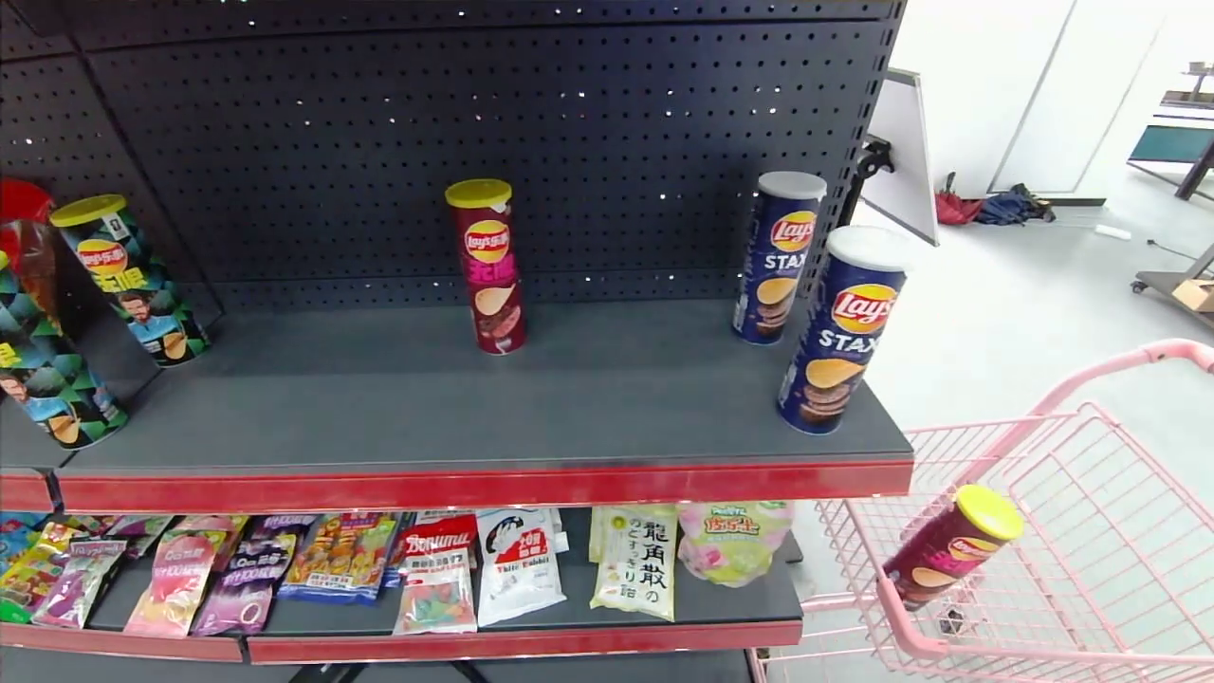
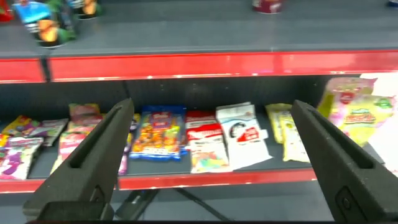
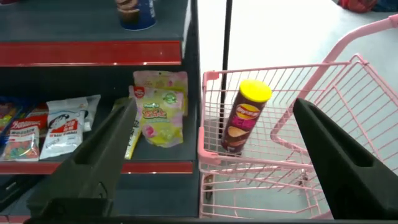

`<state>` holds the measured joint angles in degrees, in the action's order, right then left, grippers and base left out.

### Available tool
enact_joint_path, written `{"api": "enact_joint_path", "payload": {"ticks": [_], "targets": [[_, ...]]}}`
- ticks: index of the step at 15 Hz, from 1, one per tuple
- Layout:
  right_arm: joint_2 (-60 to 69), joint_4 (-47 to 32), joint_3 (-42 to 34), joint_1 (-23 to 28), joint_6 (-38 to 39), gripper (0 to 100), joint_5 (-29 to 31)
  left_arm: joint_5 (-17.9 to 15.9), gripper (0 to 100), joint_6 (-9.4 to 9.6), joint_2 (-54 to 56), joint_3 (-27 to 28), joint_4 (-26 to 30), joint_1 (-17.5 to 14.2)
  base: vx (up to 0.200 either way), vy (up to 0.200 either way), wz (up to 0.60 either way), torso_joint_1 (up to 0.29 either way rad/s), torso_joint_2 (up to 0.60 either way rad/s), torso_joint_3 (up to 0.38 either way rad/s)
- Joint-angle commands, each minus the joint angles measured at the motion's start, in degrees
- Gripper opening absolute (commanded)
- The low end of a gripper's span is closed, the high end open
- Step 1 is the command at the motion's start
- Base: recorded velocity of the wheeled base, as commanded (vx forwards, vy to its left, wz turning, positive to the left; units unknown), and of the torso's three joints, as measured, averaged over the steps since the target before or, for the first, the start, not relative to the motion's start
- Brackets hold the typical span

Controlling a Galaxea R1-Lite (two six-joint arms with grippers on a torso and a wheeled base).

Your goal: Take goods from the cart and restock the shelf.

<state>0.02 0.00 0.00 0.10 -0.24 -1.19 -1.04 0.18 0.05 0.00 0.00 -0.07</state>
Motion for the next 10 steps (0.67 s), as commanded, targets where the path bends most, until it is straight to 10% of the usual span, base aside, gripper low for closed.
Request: {"api": "enact_joint_path", "payload": {"ticks": [1, 5, 10], "targets": [[-0.02, 0.00, 0.00, -0.01, -0.02, 100, -0.04, -0.02, 100, -0.01, -0.05, 0.00, 0.00, -0.01, 0.000, -0.200, 0.00, 0.002, 0.00, 0.007], [-0.02, 0.00, 0.00, -0.01, -0.02, 100, -0.04, -0.02, 100, -0.01, -0.05, 0.00, 0.00, -0.01, 0.000, 0.000, 0.00, 0.000, 0.00, 0.000], [-0.02, 0.00, 0.00, -0.01, 0.07, 100, -0.04, -0.02, 100, -0.01, -0.05, 0.00, 0.00, -0.01, 0.000, 0.000, -0.60, 0.001, 0.00, 0.003]]}}
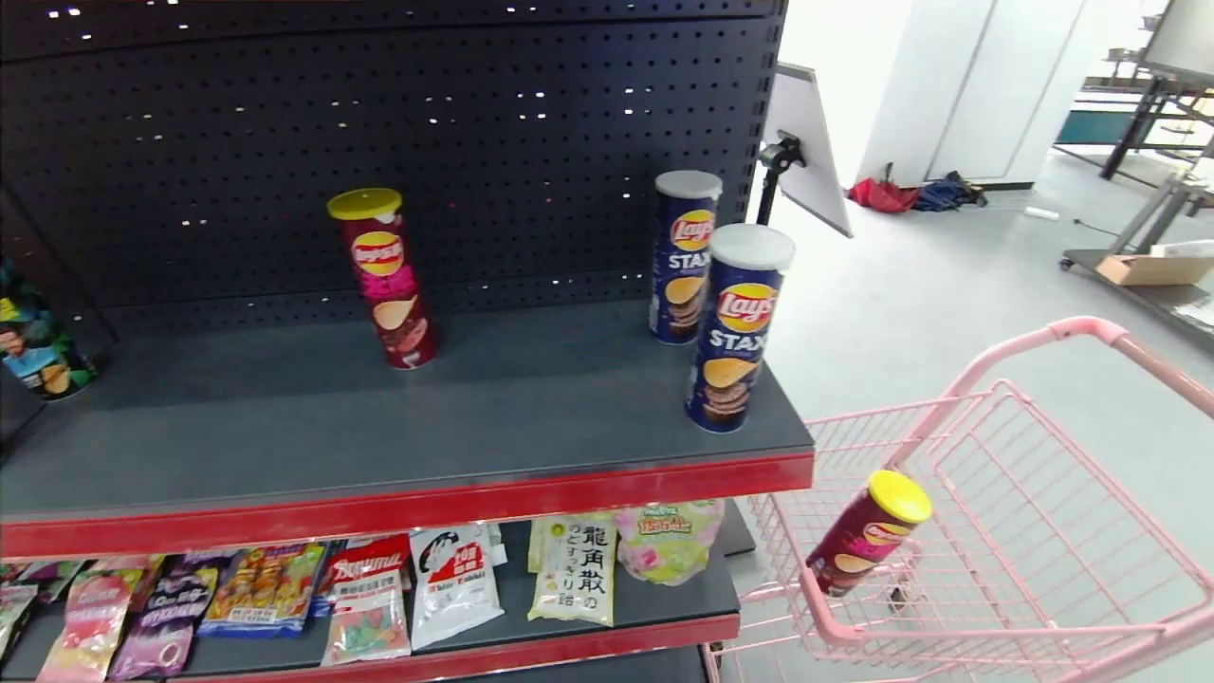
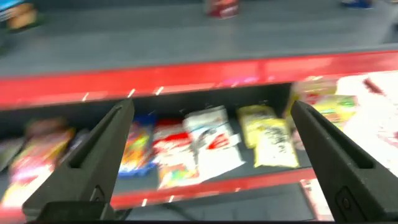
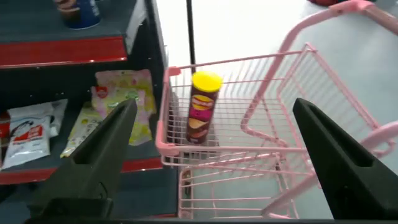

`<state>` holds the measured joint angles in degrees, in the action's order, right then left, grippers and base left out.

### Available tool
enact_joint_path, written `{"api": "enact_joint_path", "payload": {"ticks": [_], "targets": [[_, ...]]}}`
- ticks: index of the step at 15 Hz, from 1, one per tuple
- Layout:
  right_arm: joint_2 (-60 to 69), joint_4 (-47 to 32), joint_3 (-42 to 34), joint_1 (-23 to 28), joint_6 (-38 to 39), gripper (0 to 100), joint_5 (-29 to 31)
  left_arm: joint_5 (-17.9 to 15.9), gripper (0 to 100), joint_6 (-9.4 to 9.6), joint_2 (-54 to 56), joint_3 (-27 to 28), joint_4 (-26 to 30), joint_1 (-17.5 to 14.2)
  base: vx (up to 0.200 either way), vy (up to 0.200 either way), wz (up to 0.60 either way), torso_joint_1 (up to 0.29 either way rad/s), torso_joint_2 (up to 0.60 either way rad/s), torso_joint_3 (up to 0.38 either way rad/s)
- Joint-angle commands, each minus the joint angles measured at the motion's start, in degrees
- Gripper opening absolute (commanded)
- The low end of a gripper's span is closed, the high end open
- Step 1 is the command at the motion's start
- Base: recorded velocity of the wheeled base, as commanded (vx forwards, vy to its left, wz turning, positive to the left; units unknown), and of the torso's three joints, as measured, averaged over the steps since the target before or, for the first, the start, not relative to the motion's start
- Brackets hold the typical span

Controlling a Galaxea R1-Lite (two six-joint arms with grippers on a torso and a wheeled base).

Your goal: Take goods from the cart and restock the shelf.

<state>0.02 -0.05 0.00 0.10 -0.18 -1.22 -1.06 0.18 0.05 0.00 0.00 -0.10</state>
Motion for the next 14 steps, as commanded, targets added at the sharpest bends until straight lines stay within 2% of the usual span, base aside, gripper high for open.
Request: {"api": "enact_joint_path", "payload": {"ticks": [1, 3, 10, 14], "targets": [[-0.02, 0.05, 0.00, -0.01, 0.01, 100, -0.01, 0.01, 100, -0.01, -0.05, 0.00, 0.00, 0.01, 0.000, 0.000, -0.60, 0.012, 0.00, 0.002], [-0.02, 0.05, 0.00, -0.01, 0.01, 100, -0.01, 0.01, 100, -0.01, -0.05, 0.00, 0.00, 0.01, 0.000, 0.000, -0.60, 0.000, 0.00, 0.002], [-0.02, 0.05, 0.00, -0.01, -0.08, 100, -0.01, 0.01, 100, -0.01, -0.05, 0.00, 0.00, 0.01, 0.000, 0.000, 0.00, 0.000, 0.00, 0.000], [-0.02, 0.05, 0.00, -0.01, -0.08, 100, -0.01, 0.01, 100, -0.01, -0.05, 0.00, 0.00, 0.01, 0.000, 0.000, 0.00, -0.122, 0.30, 0.174]]}}
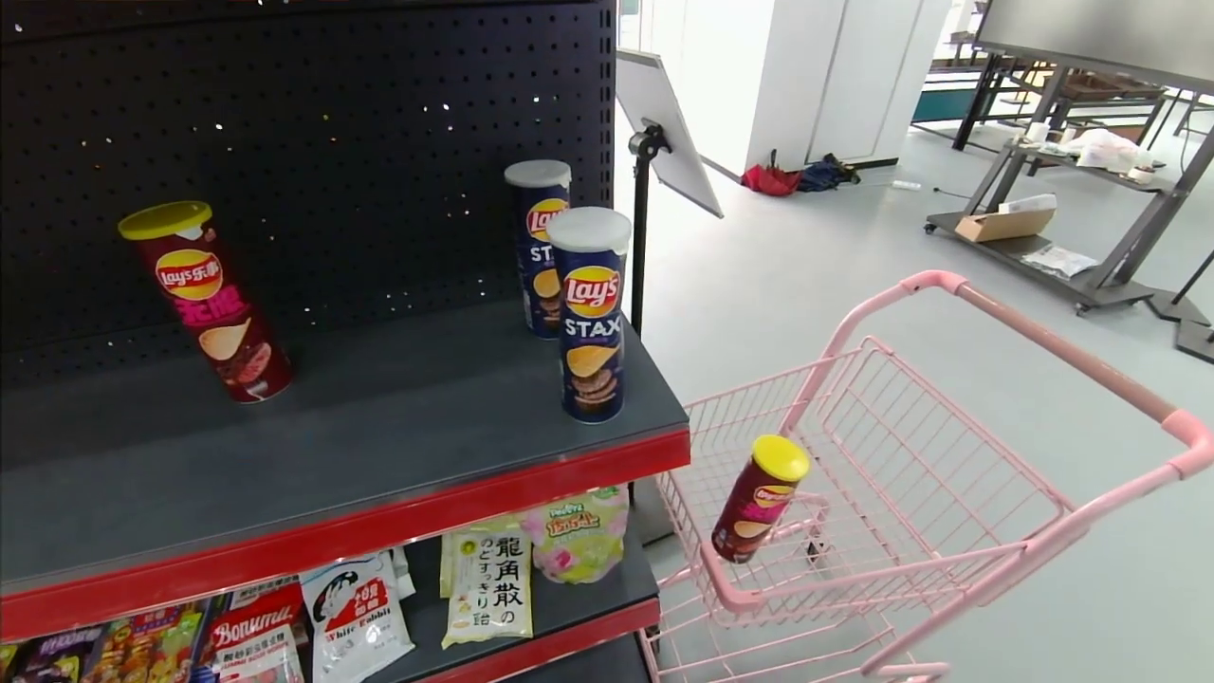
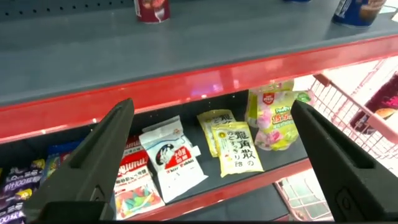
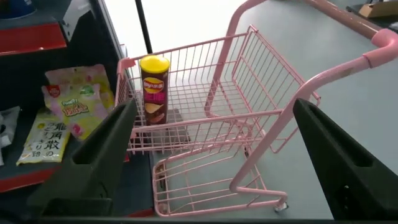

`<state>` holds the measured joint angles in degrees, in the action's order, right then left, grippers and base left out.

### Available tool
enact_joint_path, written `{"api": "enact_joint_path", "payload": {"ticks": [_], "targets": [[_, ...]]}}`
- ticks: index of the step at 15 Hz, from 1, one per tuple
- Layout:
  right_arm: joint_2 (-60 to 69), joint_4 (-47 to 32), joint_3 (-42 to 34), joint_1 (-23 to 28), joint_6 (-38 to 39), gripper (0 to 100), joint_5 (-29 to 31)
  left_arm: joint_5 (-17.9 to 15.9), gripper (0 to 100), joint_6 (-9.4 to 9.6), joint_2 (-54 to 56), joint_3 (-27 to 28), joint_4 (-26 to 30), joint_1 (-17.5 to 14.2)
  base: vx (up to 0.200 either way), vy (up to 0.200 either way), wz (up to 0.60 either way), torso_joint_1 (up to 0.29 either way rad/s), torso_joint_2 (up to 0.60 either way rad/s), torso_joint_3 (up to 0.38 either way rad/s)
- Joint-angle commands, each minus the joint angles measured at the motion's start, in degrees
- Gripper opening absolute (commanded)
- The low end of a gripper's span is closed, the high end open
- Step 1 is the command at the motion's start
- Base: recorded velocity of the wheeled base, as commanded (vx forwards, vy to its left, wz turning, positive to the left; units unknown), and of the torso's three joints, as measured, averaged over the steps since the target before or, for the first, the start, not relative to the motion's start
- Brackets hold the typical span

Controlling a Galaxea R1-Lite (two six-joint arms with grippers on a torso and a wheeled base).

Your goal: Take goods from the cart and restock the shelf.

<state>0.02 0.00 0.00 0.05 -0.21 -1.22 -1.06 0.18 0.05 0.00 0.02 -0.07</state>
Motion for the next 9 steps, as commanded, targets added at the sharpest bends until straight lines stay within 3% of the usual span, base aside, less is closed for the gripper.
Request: {"api": "enact_joint_path", "payload": {"ticks": [1, 9], "targets": [[-0.02, 0.00, 0.00, 0.04, 0.03, 100, -0.01, 0.01, 100, -0.01, -0.05, 0.00, -0.02, 0.07, 0.000, 0.000, 0.00, -0.129, 0.35, 0.203], [-0.02, 0.00, 0.00, 0.04, 0.03, 100, -0.01, 0.01, 100, -0.09, -0.05, 0.00, -0.02, -0.01, 0.000, 0.000, 0.00, -0.146, 0.38, 0.229]]}}
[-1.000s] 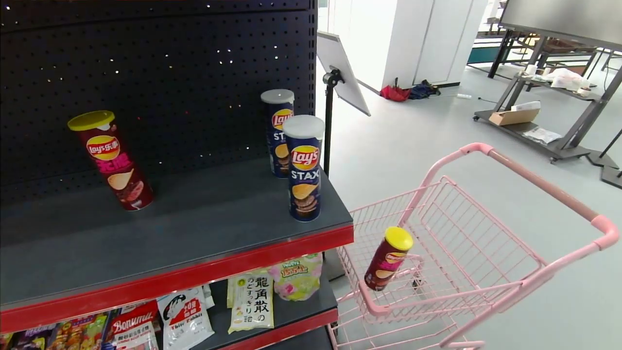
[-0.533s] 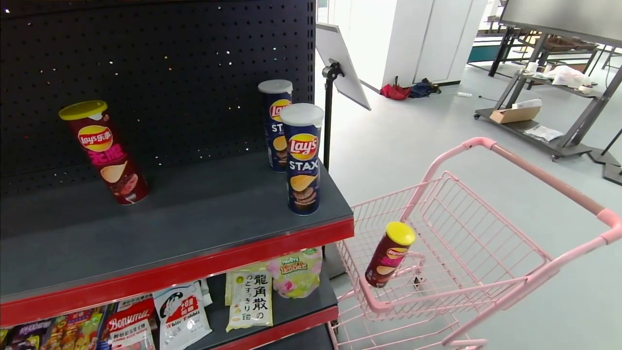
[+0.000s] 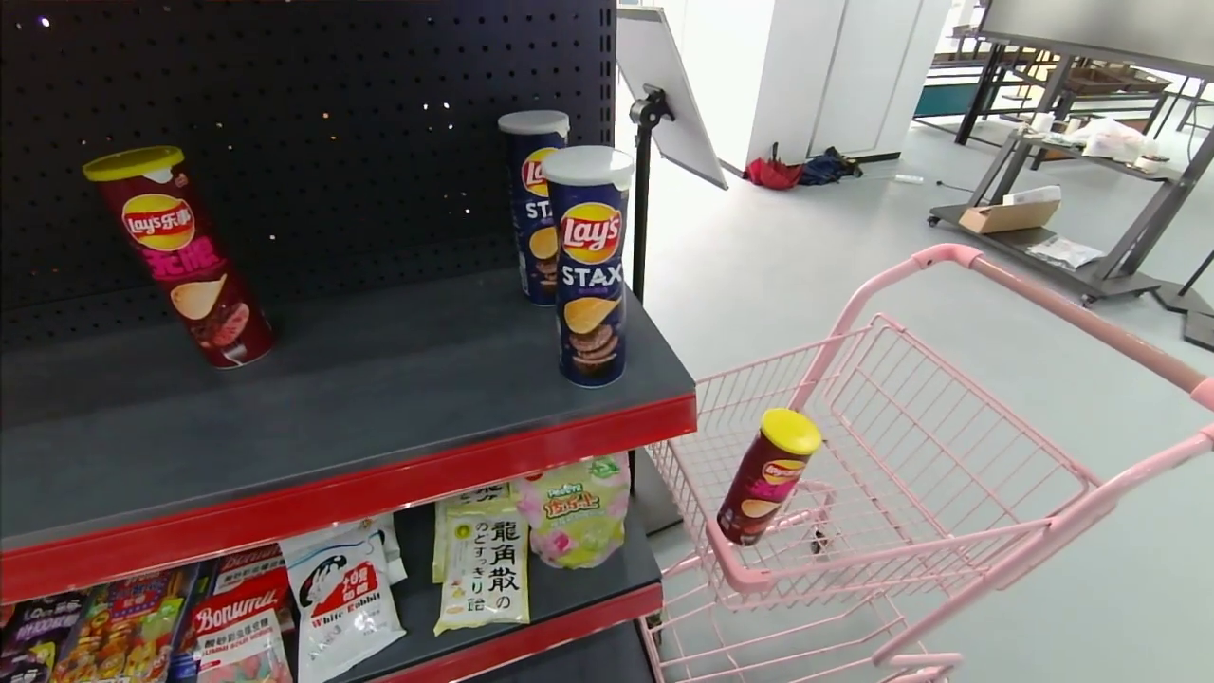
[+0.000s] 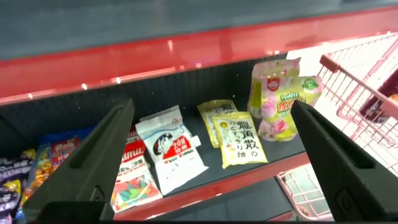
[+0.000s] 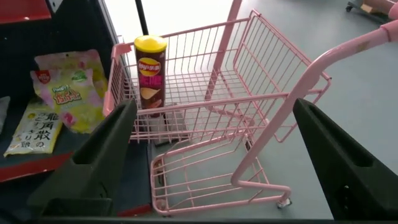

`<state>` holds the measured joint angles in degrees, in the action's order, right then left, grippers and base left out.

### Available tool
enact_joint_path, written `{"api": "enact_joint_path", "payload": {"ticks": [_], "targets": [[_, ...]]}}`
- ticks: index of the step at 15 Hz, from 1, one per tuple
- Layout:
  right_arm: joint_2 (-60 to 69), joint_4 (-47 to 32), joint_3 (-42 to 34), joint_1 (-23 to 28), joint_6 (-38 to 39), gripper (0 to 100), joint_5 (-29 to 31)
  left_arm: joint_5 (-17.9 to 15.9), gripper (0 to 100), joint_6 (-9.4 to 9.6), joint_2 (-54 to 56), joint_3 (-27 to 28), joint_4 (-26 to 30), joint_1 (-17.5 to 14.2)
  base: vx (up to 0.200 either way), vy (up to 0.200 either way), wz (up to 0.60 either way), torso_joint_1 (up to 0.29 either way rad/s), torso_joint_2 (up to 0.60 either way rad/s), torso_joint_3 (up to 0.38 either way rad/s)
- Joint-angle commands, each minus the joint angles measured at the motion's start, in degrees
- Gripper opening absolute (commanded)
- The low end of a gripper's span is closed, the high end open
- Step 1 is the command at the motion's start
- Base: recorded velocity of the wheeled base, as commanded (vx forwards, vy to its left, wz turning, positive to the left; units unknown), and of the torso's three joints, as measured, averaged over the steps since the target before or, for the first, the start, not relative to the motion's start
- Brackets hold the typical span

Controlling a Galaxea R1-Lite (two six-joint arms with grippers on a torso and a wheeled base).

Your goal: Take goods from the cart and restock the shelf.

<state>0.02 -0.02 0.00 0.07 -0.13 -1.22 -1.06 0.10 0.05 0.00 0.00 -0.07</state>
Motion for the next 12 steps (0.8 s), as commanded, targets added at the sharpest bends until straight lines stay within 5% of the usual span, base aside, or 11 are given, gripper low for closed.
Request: {"api": "enact_joint_path", "payload": {"ticks": [1, 6, 12], "targets": [[-0.02, 0.02, 0.00, 0.01, -0.04, 100, -0.01, 0.01, 100, -0.01, -0.05, 0.00, 0.00, -0.01, 0.000, 0.000, 0.00, -0.159, 0.41, 0.256], [-0.02, 0.02, 0.00, 0.01, -0.13, 100, -0.01, 0.01, 100, -0.01, -0.05, 0.00, 0.00, -0.01, 0.000, 0.000, 0.00, -0.174, 0.50, 0.318], [-0.02, 0.02, 0.00, 0.01, -0.04, 100, -0.01, 0.01, 100, -0.01, -0.05, 0.00, 0.00, -0.01, 0.000, 0.000, 0.00, -0.021, 0.06, 0.042]]}}
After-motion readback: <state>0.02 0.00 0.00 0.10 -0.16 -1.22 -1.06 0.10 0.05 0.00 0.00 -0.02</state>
